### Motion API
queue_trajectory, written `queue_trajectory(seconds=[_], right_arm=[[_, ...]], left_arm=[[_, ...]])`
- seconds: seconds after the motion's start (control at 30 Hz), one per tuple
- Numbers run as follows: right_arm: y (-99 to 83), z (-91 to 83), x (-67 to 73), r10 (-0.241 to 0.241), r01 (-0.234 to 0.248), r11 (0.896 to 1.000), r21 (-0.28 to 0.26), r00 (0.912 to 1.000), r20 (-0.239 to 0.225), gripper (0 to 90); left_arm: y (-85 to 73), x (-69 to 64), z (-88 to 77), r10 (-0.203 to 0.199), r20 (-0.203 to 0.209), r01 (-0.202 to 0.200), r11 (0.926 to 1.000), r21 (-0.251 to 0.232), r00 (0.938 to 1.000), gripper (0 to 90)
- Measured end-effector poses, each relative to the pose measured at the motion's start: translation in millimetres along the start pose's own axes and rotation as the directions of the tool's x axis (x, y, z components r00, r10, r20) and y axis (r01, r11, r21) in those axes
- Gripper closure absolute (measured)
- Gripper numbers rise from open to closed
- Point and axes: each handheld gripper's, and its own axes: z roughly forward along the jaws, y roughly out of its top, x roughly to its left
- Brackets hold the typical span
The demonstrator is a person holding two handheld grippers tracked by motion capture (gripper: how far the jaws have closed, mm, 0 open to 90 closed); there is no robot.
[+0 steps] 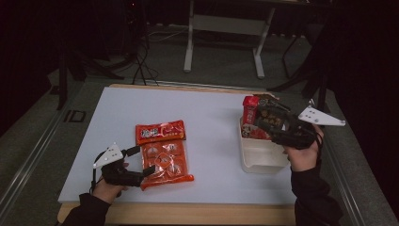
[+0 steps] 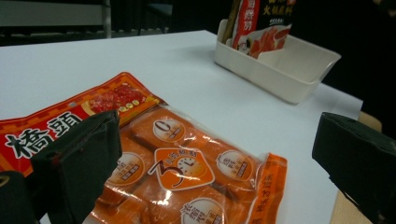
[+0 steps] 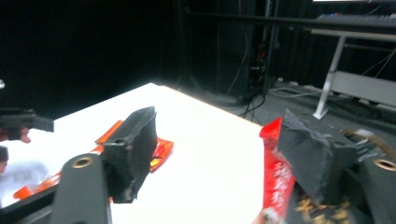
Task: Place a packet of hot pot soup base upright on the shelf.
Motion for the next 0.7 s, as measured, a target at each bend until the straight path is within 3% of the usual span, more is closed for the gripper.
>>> queue_trajectory(seconds=[0.1, 0.17, 0.2, 0.3, 0.4, 0.47, 0.5, 0.57, 0.7], right_arm=[[-8.2, 3.8, 6.8, 0.032, -0.03, 0.999, 0.034, 0.9989, -0.036, 20.8], [-16.0, 5.4, 11.1, 0.059, -0.058, 0.998, 0.028, 0.9959, -0.068, 16.6], [-17.9, 5.7, 12.3, 0.061, -0.06, 0.998, 0.02, 0.9962, -0.062, 17.0], [-23.9, 7.2, 15.8, 0.065, -0.061, 0.997, 0.048, 0.994, -0.088, 17.3], [-26.8, 7.3, 21.8, 0.041, -0.033, 0.997, 0.074, 0.9922, -0.118, 17.6], [-27.6, 6.9, 24.7, 0.031, -0.022, 0.997, 0.076, 0.9918, -0.124, 17.7], [-29.5, 6.3, 32.2, 0.034, -0.022, 0.997, 0.073, 0.9872, -0.156, 17.7], [-30.2, 5.3, 36.6, 0.037, -0.025, 0.997, 0.07, 0.9849, -0.169, 17.6], [-32.0, 1.6, 48.8, 0.037, -0.023, 0.997, 0.077, 0.9831, -0.179, 17.0]], left_arm=[[1.0, -0.8, 0.0, -0.013, 0.01, 0.013, 0.9999, 0.011, 0.9999, 1.8], [2.8, -2.0, 1.3, -0.023, 0.008, 0.023, 0.9986, 0.047, 0.9997, 1.8], [3.6, -2.9, 1.6, -0.022, 0.003, 0.022, 0.9983, 0.055, 0.9998, 2.2], [6.6, -2.3, 2.4, -0.019, -0.005, 0.02, 0.9969, 0.076, 0.9998, 5.6], [10.5, -0.9, 3.1, -0.001, -0.002, 0.001, 0.9944, 0.106, 1.0, 7.0], [12.1, -0.4, 2.9, 0.006, -0.003, -0.005, 0.9943, 0.106, 1.0, 9.5], [15.6, 1.5, 2.6, 0.01, 0.001, -0.01, 0.9949, 0.101, 1.0, 11.9], [18.9, 5.4, 2.6, 0.004, 0.005, -0.005, 0.9955, 0.095, 1.0, 14.9], [24.4, 10.8, 2.9, 0.011, -0.042, -0.007, 0.9953, 0.096, 0.9991, 16.3]])
